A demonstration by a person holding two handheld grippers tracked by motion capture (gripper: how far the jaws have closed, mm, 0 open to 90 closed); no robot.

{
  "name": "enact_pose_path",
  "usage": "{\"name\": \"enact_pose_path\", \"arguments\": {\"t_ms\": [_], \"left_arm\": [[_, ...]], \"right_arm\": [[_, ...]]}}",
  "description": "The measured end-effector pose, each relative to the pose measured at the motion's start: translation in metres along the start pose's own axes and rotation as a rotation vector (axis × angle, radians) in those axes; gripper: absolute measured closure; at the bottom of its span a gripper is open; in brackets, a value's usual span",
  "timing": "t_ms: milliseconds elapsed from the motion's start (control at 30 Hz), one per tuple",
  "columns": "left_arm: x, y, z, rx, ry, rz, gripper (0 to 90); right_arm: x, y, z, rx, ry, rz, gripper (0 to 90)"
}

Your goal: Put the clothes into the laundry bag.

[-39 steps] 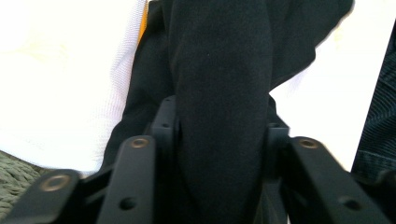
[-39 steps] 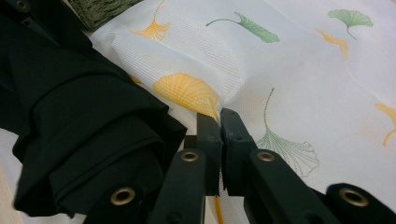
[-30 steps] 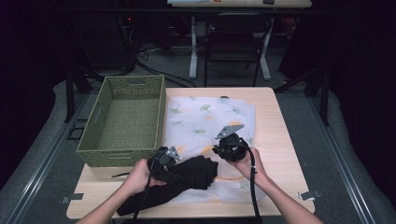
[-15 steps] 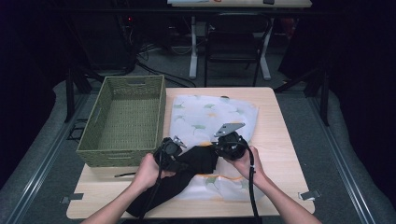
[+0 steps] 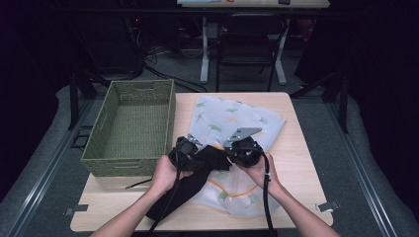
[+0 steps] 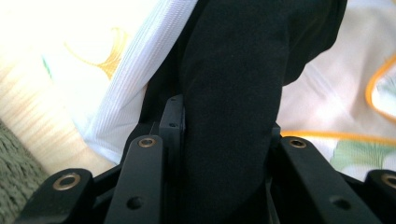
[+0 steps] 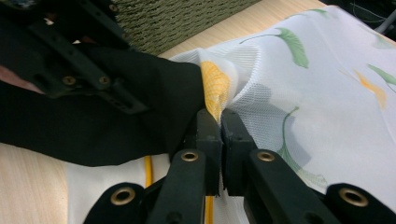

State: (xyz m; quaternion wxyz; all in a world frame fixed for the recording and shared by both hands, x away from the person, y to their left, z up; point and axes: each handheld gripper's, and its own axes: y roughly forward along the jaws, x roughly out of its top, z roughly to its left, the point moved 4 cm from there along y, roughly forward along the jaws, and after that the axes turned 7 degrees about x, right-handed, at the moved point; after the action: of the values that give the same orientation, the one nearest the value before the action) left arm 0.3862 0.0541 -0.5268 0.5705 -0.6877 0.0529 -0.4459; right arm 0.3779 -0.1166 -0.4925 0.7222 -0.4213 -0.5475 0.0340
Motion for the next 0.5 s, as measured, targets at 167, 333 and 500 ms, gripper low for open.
{"name": "enact_pose_path", "arguments": {"t_ms": [167,333,500], "left_arm": [[0.001,0.014,-0.004,0.021,0.024,0.027,66.2],[-0.001,0.026,-0.003,0.018,0.032,0.036,65.8],[0.012,0.026,-0.003,0.045,0.008,-0.052,66.1]], "right_arm": [[-0.001,0.001,0.000,0.009,-0.002,0.001,87.9],[-0.003,0.003,0.001,0.038,0.015,0.000,88.0],[0.003,-0.001,0.009,0.056,-0.004,-0.046,88.1]]}}
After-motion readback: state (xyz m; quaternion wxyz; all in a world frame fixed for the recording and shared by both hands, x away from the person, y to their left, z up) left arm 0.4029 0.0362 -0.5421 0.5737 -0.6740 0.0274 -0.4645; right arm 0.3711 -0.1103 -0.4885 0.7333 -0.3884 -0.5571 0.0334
